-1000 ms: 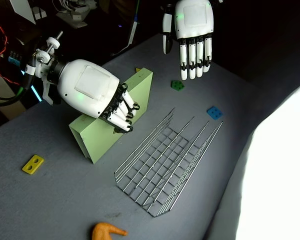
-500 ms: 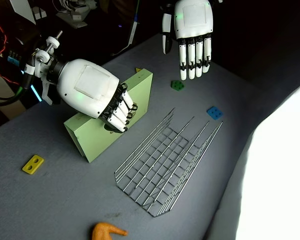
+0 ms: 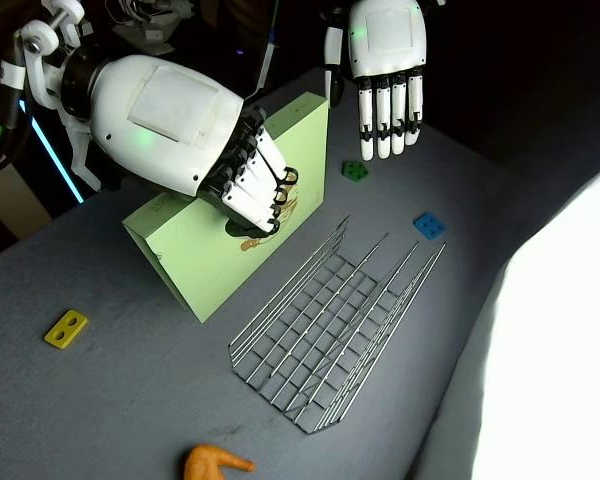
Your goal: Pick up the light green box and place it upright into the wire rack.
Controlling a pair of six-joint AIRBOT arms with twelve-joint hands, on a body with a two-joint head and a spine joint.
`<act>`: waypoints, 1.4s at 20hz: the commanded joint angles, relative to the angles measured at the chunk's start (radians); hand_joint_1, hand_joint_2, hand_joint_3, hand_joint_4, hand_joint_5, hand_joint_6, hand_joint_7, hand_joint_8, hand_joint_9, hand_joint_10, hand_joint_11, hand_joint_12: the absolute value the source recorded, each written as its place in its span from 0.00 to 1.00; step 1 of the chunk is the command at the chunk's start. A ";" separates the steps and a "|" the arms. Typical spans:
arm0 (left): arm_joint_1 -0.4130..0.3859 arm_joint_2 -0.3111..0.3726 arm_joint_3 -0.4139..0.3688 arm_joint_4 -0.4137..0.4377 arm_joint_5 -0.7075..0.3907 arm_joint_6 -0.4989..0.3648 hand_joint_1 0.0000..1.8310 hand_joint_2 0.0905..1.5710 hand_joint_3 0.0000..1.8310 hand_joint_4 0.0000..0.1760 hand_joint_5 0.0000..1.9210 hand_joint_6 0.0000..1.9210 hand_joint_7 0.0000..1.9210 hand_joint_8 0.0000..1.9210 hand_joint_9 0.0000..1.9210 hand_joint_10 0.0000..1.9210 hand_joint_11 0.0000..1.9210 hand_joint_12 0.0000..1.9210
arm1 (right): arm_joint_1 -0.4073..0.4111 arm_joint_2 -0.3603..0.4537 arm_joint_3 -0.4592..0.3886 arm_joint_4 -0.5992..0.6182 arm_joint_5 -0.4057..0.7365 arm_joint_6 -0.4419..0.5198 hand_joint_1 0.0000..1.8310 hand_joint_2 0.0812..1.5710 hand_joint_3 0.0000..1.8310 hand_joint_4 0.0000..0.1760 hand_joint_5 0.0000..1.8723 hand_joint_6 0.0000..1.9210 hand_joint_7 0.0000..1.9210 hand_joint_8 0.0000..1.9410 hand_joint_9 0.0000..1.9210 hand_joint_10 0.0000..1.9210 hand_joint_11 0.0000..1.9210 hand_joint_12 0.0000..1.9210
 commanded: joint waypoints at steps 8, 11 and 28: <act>-0.008 -0.003 0.004 0.009 0.077 0.000 0.13 0.85 0.00 0.00 0.10 0.00 0.11 0.00 0.13 0.00 0.00 0.43 | 0.070 0.004 0.027 -0.150 -0.053 0.011 0.75 0.72 0.00 0.00 0.47 0.50 0.49 0.57 0.41 0.75 0.27 0.87; -0.008 -0.004 0.008 0.009 0.077 0.000 0.14 0.85 0.00 0.00 0.10 0.00 0.12 0.00 0.14 0.00 0.00 0.46 | 0.075 -0.002 0.068 -0.150 -0.078 0.025 0.75 0.72 0.00 0.00 0.47 0.52 0.49 0.56 0.42 0.74 0.28 0.87; -0.007 -0.008 0.006 0.009 0.077 0.000 0.12 0.86 0.00 0.00 0.10 0.00 0.11 0.00 0.12 0.00 0.00 0.42 | 0.016 -0.050 0.190 -0.335 -0.140 0.176 0.74 0.74 0.00 0.00 0.45 0.55 0.45 0.62 0.39 0.78 0.27 0.90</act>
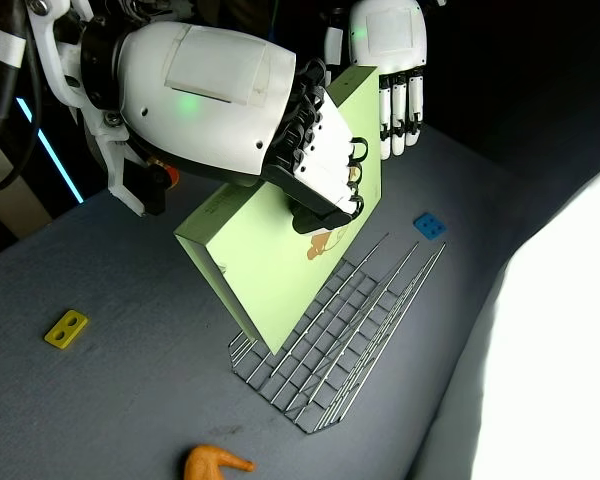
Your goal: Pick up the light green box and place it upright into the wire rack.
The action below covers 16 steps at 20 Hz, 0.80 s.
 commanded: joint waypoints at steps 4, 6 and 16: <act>-0.007 -0.006 0.003 0.009 0.077 0.000 0.13 0.85 0.00 0.00 0.11 0.00 0.11 0.00 0.12 0.00 0.00 0.44 | 0.000 -0.007 0.020 -0.078 0.031 0.033 0.74 0.73 0.00 0.00 0.46 0.54 0.46 0.60 0.40 0.75 0.29 0.88; -0.007 -0.006 0.003 0.009 0.077 0.000 0.13 0.85 0.00 0.00 0.11 0.00 0.12 0.00 0.13 0.00 0.00 0.44 | -0.005 -0.013 0.029 -0.097 0.031 0.052 0.74 0.73 0.00 0.00 0.47 0.53 0.45 0.63 0.39 0.77 0.28 0.89; -0.009 -0.007 0.003 0.009 0.077 0.000 0.12 0.85 0.00 0.00 0.11 0.00 0.12 0.00 0.13 0.00 0.00 0.44 | -0.034 -0.049 0.079 -0.097 0.033 0.074 0.74 0.73 0.00 0.00 0.47 0.51 0.45 0.62 0.40 0.78 0.29 0.90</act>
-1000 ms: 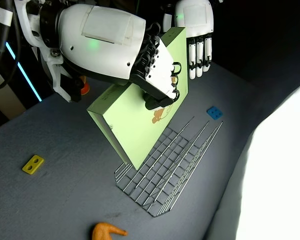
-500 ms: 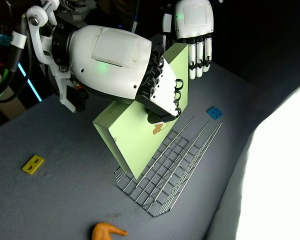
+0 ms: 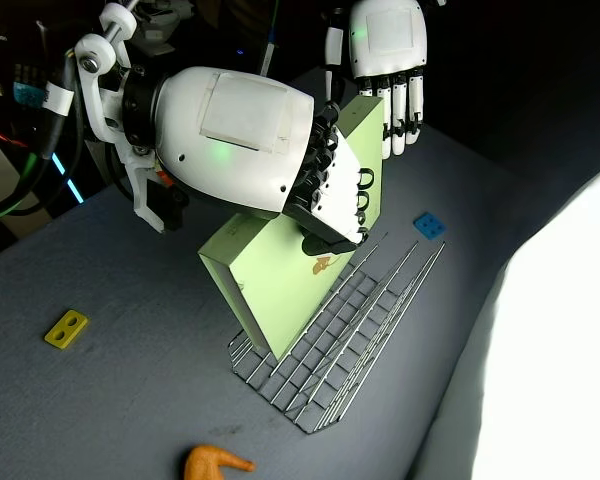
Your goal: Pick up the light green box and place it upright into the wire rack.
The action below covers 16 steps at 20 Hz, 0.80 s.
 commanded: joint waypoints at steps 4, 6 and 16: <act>-0.009 -0.007 0.003 0.009 0.076 0.000 0.14 0.85 0.00 0.00 0.11 0.00 0.12 0.00 0.13 0.00 0.00 0.46 | -0.003 -0.008 0.011 -0.058 0.040 0.015 0.74 0.73 0.00 0.00 0.47 0.51 0.46 0.61 0.40 0.77 0.28 0.89; -0.010 -0.007 0.002 0.009 0.076 0.000 0.13 0.85 0.00 0.00 0.10 0.00 0.11 0.00 0.13 0.00 0.00 0.44 | -0.010 -0.016 0.021 -0.058 0.040 0.022 0.74 0.73 0.00 0.00 0.47 0.51 0.47 0.61 0.40 0.77 0.28 0.89; -0.010 -0.010 0.003 0.009 0.076 0.000 0.12 0.85 0.00 0.00 0.10 0.00 0.11 0.00 0.13 0.00 0.00 0.44 | -0.050 -0.051 0.073 -0.058 0.040 0.041 0.74 0.73 0.00 0.00 0.45 0.53 0.47 0.59 0.40 0.77 0.27 0.90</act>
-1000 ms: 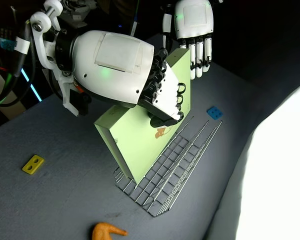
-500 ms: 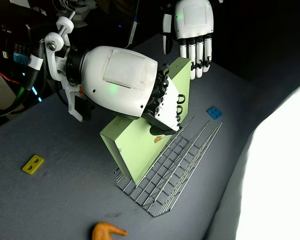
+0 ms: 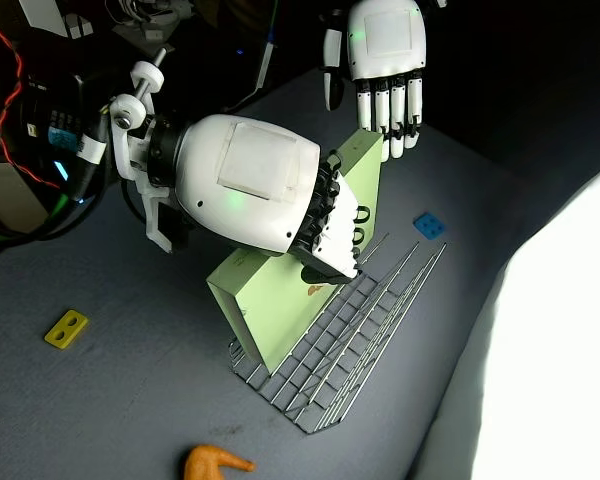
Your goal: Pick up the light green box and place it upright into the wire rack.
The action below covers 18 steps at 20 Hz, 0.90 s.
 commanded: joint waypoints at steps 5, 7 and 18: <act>-0.010 0.001 0.003 0.008 0.076 0.000 0.11 0.86 0.00 0.00 0.11 0.00 0.12 0.00 0.13 0.00 0.00 0.45 | -0.007 -0.012 0.027 -0.055 0.039 0.015 0.74 0.73 0.00 0.00 0.46 0.53 0.47 0.60 0.39 0.77 0.26 0.91; -0.010 0.001 0.003 0.008 0.076 0.000 0.11 0.86 0.00 0.00 0.11 0.00 0.12 0.00 0.13 0.00 0.00 0.45 | -0.012 -0.018 0.038 -0.056 0.038 0.017 0.74 0.73 0.00 0.00 0.46 0.52 0.47 0.59 0.40 0.77 0.27 0.91; -0.012 0.001 0.002 0.008 0.076 0.000 0.13 0.85 0.00 0.00 0.11 0.00 0.12 0.00 0.14 0.00 0.00 0.46 | -0.031 -0.034 0.071 -0.056 0.030 0.034 0.74 0.73 0.00 0.00 0.45 0.54 0.48 0.58 0.40 0.77 0.27 0.91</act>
